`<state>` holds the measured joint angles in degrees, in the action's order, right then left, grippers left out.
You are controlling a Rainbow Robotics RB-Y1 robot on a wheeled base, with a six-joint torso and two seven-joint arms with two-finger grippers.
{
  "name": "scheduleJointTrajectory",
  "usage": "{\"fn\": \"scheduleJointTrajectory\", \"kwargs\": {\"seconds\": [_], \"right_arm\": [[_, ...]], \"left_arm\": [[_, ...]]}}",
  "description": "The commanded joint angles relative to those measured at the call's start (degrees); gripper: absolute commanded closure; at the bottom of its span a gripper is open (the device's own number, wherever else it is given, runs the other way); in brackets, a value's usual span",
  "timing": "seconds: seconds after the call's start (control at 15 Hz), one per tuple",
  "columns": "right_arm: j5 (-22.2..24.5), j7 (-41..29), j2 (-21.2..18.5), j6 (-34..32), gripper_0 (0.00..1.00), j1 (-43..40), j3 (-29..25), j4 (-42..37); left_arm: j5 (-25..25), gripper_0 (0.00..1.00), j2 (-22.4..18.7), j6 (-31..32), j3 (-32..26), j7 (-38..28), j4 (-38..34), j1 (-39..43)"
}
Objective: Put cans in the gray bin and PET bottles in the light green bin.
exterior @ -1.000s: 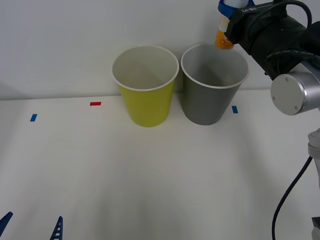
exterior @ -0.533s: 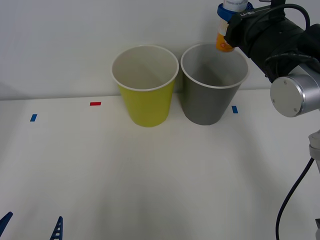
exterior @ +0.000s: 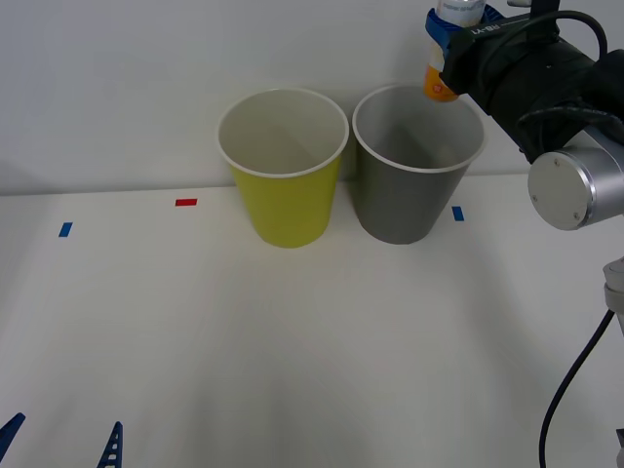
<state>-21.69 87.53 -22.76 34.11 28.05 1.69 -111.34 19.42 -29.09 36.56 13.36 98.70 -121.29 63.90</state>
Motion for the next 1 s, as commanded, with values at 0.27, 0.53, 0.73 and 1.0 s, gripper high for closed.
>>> {"fn": "scheduleJointTrajectory", "kwargs": {"seconds": [0.27, 0.53, 0.73, 1.0], "right_arm": [[0.7, 0.0, 0.0, 0.0, 0.00, 0.0, 0.9, 0.0], [0.7, -0.3, 0.0, 0.1, 0.00, 0.1, 1.2, 0.0], [0.5, 0.1, 0.0, 0.1, 0.00, 0.0, 1.3, 0.0], [-0.5, -0.3, 0.0, 1.0, 0.00, 0.0, 1.3, -0.3]], "left_arm": [[0.0, 0.00, 0.0, 0.0, 0.0, 0.0, 0.0, 0.0], [0.0, 0.00, 0.0, 0.0, 0.0, 0.0, 0.0, 0.0], [0.0, 0.00, 0.0, 0.0, 0.0, 0.0, 0.0, 0.0], [0.0, 0.00, 0.0, 0.0, 0.0, 0.0, 0.0, 0.0]]}}
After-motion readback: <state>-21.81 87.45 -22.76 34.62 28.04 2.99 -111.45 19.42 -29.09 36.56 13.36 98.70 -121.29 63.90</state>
